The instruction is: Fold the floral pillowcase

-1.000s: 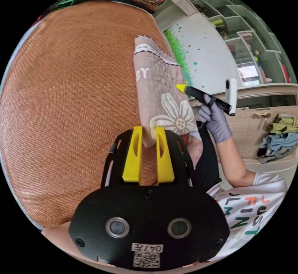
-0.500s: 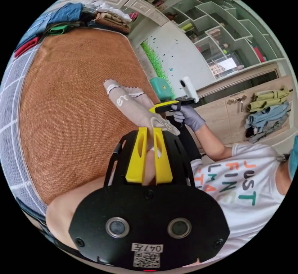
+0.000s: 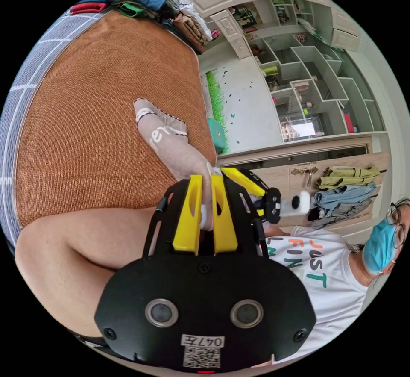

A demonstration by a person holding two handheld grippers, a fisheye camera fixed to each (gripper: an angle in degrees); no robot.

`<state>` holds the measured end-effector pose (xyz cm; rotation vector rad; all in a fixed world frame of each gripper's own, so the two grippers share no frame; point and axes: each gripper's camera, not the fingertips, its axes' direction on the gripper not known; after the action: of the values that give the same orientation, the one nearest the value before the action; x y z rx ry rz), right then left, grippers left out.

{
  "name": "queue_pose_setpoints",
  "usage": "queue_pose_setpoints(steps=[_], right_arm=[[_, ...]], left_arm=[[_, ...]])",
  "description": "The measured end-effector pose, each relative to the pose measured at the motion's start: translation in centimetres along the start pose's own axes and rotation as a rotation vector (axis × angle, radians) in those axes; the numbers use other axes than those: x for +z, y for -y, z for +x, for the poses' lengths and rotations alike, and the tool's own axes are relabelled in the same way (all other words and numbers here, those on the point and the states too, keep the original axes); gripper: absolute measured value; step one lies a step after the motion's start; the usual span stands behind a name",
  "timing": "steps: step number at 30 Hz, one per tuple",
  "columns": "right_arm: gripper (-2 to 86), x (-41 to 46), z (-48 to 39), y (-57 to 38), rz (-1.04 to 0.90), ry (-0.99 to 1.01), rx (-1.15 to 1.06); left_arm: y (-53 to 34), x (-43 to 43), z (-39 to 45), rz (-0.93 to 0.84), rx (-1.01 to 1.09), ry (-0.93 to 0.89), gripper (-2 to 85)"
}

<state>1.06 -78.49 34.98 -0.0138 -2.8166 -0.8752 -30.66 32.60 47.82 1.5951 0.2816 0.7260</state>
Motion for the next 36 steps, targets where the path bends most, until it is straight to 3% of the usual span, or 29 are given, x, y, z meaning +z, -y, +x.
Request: queue_pose_setpoints(steps=[3,8,11,17,21,31,36], right_arm=[[8.7,0.2,-2.5,1.7,-0.062,-0.085,-0.094],[1.7,-5.7,-2.0,5.2,0.027,0.0,-0.108],[1.3,-10.4,-2.2,9.6,0.087,0.123,-0.178],[1.1,-15.0,-7.0,19.1,0.192,0.62,-0.342],[1.1,-13.7,-14.2,24.4,0.145,0.819,-0.457],[1.5,-8.5,-29.4,32.7,-0.072,1.136,-0.555],[6.4,-7.4,-35.1,34.6,-0.181,1.351,-0.607]], left_arm=[[-2.3,-0.7,-3.1,0.017,-0.024,-0.06,1.5],[-7.6,-5.1,-5.6,0.066,0.029,-0.114,1.5],[-11.3,-10.3,-5.0,0.063,0.118,-0.115,1.6],[-22.7,-21.5,-1.9,-0.097,0.229,0.106,2.2],[-33.9,-25.5,-5.1,-0.133,0.115,0.23,3.2],[-58.8,-30.9,-17.2,-0.008,-0.192,0.18,3.9],[-67.3,-31.4,-21.8,-0.12,-0.392,0.222,3.9]])
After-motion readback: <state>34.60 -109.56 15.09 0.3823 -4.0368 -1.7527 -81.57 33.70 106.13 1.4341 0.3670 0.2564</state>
